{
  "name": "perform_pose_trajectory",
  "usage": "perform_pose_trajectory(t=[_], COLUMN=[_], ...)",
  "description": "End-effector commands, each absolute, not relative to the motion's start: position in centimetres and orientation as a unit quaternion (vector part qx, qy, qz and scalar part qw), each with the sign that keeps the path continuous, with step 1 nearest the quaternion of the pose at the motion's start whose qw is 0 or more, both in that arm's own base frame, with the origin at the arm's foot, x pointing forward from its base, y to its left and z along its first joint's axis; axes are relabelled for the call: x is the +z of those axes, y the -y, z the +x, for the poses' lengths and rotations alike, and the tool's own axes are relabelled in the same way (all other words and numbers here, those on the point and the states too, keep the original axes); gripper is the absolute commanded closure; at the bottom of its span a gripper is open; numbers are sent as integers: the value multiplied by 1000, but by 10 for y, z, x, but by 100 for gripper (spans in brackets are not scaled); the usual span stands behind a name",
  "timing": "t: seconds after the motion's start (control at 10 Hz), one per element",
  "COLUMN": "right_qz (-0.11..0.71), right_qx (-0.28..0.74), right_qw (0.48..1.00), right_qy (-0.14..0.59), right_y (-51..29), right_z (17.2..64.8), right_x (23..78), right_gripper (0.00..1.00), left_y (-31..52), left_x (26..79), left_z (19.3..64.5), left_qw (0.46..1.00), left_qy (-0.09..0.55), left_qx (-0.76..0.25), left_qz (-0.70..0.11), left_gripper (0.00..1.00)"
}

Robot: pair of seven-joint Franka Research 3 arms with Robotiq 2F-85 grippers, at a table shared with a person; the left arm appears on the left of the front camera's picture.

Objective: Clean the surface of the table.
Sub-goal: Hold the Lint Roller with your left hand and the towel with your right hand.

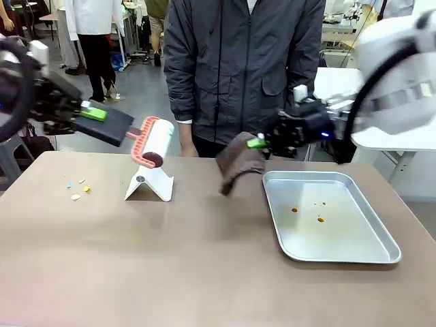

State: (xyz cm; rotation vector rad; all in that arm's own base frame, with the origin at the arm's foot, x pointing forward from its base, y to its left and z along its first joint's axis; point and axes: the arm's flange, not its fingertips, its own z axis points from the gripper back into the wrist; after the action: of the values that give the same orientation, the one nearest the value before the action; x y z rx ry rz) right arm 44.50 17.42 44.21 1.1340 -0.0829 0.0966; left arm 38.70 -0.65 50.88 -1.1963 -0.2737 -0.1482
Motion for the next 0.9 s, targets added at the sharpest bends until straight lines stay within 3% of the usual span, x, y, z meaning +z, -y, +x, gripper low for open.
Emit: perform_pose_trajectory(t=[0.0, 0.1, 0.4, 0.6, 0.8], right_qz=[540, 546, 608, 619, 634], right_qx=[72, 43, -25, -36, -71], right_qw=[838, 836, 788, 779, 766], right_qy=[11, 26, 94, 93, 82], right_y=[-133, -109, -11, 43, 100], right_z=[390, 373, 326, 305, 289], right_x=[456, 459, 448, 428, 385], right_gripper=[100, 100, 100, 100, 100], left_y=[-35, -57, -140, -198, -227], left_x=[500, 491, 426, 381, 357], left_z=[352, 337, 307, 306, 301], left_qw=[781, 770, 759, 733, 742], left_qy=[159, 150, 166, 201, 196], left_qx=[-59, -84, -10, 39, 88], left_qz=[-601, -615, -629, -649, -636], left_gripper=[100, 100, 100, 100, 100])
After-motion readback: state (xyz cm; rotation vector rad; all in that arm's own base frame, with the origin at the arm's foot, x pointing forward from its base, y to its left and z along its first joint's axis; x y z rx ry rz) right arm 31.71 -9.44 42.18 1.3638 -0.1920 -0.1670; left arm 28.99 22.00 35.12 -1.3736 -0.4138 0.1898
